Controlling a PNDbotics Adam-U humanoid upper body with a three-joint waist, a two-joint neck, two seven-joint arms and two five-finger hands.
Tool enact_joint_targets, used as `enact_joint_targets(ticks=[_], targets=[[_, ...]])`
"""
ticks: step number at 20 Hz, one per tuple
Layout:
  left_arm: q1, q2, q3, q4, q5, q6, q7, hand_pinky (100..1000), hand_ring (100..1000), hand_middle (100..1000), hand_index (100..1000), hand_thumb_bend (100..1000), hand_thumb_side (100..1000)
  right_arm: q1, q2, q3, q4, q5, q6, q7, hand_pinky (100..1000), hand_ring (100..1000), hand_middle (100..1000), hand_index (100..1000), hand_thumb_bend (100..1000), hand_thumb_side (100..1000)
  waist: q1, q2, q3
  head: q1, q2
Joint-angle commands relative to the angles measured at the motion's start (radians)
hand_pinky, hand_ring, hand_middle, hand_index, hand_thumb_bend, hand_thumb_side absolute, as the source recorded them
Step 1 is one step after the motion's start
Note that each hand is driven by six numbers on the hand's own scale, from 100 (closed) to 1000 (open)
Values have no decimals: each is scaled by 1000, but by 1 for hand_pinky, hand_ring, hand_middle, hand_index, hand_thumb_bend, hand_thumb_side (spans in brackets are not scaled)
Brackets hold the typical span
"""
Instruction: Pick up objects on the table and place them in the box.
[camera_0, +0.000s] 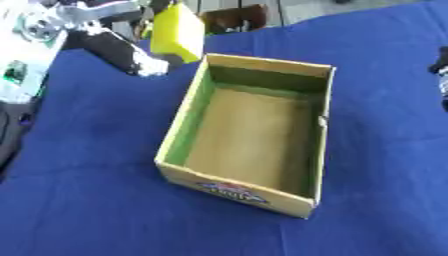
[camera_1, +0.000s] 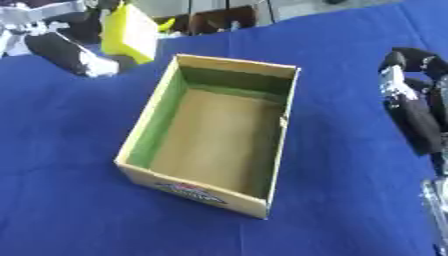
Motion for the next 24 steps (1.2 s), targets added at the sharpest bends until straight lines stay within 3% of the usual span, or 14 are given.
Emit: enact_joint_targets(ticks=[1, 10, 16, 19, 24], targets=[[-38, -26, -7, -3, -38, -6, -17, 396, 603, 635, 713, 100, 613, -14, -10, -5, -21, 1, 2, -6, 875, 1000, 654, 836, 100, 792, -7, -16, -3, 8, 6], [-66, -165, -20, 81, -203, 7, -73, 406, 605, 626, 714, 100, 609, -27, 3, -4, -29, -4, 7, -18, 875, 1000, 655, 836, 100, 791, -15, -4, -13, 17, -16], [-63, -198, -23, 113, -312, -18, -36, 406, 605, 626, 714, 100, 609, -29, 5, -3, -30, -4, 8, -18, 875, 1000, 655, 836, 100, 791, -16, -2, -14, 18, -20], [-39, -236, -36, 156, -363, -14, -40, 407, 606, 627, 713, 100, 612, -38, 7, 0, -32, -6, 7, -17, 876, 1000, 655, 836, 100, 792, -17, 9, -19, 8, -43], [-35, -287, -52, 238, -447, -43, -17, 407, 606, 626, 713, 100, 613, -42, 8, 0, -34, -8, 8, -18, 876, 1000, 655, 836, 100, 793, -19, 16, -24, 6, -56]])
